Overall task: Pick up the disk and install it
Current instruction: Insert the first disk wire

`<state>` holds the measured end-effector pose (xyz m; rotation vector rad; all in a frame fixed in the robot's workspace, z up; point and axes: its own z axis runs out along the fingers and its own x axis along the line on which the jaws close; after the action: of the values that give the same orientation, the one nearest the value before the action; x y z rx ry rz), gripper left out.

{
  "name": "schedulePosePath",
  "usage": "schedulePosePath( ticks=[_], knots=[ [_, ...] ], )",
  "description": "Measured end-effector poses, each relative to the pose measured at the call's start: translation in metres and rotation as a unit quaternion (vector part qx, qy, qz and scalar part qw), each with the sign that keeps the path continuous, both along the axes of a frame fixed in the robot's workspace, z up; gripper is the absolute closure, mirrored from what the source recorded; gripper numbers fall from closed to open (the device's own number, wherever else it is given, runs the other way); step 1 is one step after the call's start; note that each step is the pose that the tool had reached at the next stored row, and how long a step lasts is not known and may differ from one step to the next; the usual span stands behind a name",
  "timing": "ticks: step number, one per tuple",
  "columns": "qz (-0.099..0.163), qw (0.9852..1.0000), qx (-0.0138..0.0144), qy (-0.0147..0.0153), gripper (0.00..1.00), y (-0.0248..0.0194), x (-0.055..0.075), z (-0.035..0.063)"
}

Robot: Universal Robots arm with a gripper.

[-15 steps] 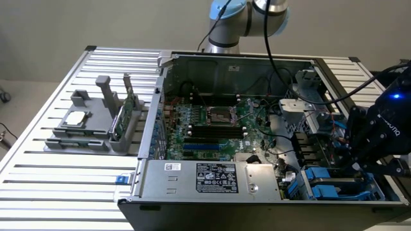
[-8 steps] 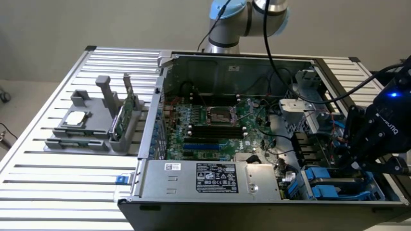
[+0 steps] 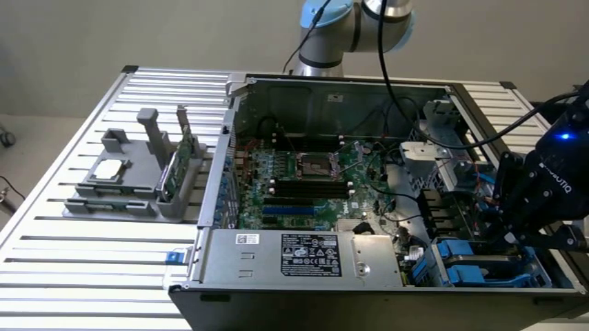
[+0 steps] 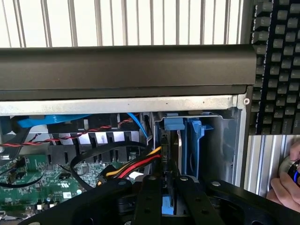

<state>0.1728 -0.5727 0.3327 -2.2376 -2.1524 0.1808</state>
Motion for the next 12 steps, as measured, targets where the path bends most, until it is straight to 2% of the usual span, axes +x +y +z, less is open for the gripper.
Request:
schedulePosePath(
  ticks=[12],
  knots=[
    [-0.003,1.0,-0.0009,0.0,0.83,0.0,0.0002,-0.0014]
  ],
)
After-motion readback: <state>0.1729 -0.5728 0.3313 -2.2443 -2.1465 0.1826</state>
